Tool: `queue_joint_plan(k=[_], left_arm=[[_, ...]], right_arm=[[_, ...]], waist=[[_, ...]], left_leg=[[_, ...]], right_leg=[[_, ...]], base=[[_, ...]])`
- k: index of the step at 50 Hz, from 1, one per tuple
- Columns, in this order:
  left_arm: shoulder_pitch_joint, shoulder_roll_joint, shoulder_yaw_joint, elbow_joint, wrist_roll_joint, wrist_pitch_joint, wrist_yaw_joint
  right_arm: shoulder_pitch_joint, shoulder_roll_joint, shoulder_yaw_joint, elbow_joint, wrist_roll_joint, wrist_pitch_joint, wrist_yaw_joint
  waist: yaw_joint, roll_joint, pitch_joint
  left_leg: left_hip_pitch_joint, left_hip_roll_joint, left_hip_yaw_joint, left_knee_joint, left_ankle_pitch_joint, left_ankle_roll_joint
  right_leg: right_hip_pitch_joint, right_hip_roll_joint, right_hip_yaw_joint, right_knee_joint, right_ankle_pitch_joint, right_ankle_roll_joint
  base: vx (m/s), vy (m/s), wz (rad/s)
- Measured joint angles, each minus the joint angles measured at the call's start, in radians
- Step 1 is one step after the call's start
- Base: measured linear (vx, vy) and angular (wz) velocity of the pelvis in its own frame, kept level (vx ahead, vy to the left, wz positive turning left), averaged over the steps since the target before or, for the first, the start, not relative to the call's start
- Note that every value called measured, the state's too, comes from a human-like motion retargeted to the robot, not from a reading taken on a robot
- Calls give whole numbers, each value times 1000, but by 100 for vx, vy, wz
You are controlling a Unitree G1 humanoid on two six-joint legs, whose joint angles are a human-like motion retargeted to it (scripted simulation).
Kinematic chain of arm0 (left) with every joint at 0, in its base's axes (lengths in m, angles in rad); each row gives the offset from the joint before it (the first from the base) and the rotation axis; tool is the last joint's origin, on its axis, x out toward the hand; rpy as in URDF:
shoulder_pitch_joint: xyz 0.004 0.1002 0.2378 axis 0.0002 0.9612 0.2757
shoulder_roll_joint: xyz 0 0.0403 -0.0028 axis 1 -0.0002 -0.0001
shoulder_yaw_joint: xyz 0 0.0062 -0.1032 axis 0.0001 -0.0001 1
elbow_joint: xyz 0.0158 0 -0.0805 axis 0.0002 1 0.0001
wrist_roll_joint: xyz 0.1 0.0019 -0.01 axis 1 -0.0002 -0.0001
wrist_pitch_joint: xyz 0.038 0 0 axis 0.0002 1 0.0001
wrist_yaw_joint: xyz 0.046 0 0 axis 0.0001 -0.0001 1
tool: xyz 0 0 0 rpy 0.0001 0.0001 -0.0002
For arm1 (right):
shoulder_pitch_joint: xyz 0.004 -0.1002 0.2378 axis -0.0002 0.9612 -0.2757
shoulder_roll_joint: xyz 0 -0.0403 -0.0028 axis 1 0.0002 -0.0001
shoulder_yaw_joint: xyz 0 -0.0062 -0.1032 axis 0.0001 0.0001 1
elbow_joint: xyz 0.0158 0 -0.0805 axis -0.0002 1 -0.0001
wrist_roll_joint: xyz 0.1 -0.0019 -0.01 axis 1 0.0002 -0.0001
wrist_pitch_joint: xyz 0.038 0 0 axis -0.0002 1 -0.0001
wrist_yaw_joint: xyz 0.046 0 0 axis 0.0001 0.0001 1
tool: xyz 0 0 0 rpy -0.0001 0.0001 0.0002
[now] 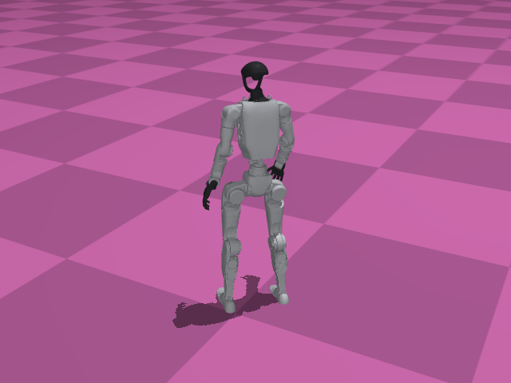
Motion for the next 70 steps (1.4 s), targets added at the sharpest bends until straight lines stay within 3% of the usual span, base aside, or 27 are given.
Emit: queue_joint_plan(k=[8, 12, 17, 22, 26, 28, 31, 34, 38, 44, 53, 57, 63, 70], left_arm=[[-4, 9, 7, 3, 42, 28, -29], [-4, 15, 23, 30, 42, 35, -31], [-9, 17, 46, 68, 34, 35, -25], [-24, 14, 51, 89, 19, 34, -22], [-33, 17, 44, 80, 9, 37, -17], [-36, 22, 41, 75, 8, 37, -12], [-27, 26, 30, 73, 16, 21, 0], [-44, 27, 25, 65, 2, 34, 1], [-42, 24, 6, 45, -19, 28, 5], [-48, 28, -22, 8, -18, 8, 11], [-82, 19, 22, -22, 68, -4, 4], [-85, 20, 30, -30, 56, 7, 1], [-65, 33, 32, -11, 52, 33, -6], [-65, 42, 73, 51, 48, 58, -14]], right_arm=[[-29, -16, -4, 15, -7, 19, 8], [-32, -9, 6, 27, -10, 18, 2], [-20, 4, 8, 20, -13, 4, -11], [10, 6, -26, -35, -21, -6, -21], [38, 8, -66, -85, -19, -6, -26], [47, 11, -73, -98, -16, -8, -27], [69, 17, -60, -97, -2, -33, -45], [62, 18, -44, -76, -5, -14, -27], [71, 18, -28, -48, 6, -10, -22], [93, 30, -20, -22, 9, -1, -16], [93, 29, 38, 2, -30, -13, 25], [62, 21, 52, 6, -33, -3, 24], [35, 28, 17, 1, -5, 19, -2], [11, 46, -9, -20, 4, 23, -14]], waist=[[-16, -35, 2], [-26, -39, -6], [-36, -24, -21], [-42, -9, -16], [-53, 13, 6], [-60, 24, 16], [-94, 31, 13], [-87, 38, 26], [-110, 36, 30], [-119, -7, 30], [-26, -16, 33], [-23, -27, 39], [-39, -68, 27], [-62, -95, -1]], left_leg=[[-33, 15, 276, 152, -78, 40], [-18, 35, 371, 140, -93, 13], [16, 61, 443, 43, -39, -44], [32, 62, 366, -21, -18, -61], [46, 79, 299, -23, -16, -64], [53, 91, 268, -17, -18, -69], [5, 105, 212, 93, -58, -89], [55, 97, 155, 6, -13, -75], [62, 77, 61, 2, -1, -65], [54, 4, -85, -24, 29, -44], [24, -22, -201, -104, 83, -51], [7, -11, -63, -82, 56, -23], [1, -3, 268, 15, -1, 6], [10, 59, 599, 112, -61, -18]], right_leg=[[0, -44, -184, 9, -14, 0], [6, -45, -268, 7, -18, -2], [18, -23, -360, 1, -25, -6], [45, -10, -435, 0, -24, -20], [36, -16, -458, 104, -30, -86], [7, -20, -427, 202, -57, -125], [-47, -25, -354, 337, -122, -137], [-86, 4, -238, 382, -148, -160], [-79, 54, -60, 303, -143, -144], [-25, 98, 267, 99, -54, -61], [15, 41, 95, 2, -16, -31], [16, 17, 2, 6, -14, -12], [16, -39, -132, 7, -18, 1], [8, -66, -274, 10, -35, 12]], base=[[-4, -7, 127], [-2, 1, 109], [0, 7, 89], [0, 11, 76], [2, 11, 79], [3, 8, 89], [4, 5, 113], [3, -2, 75], [4, -5, 119], [1, -12, 132], [-7, -16, 108], [-8, -12, 129], [-6, -5, 122], [-2, 4, 108]])
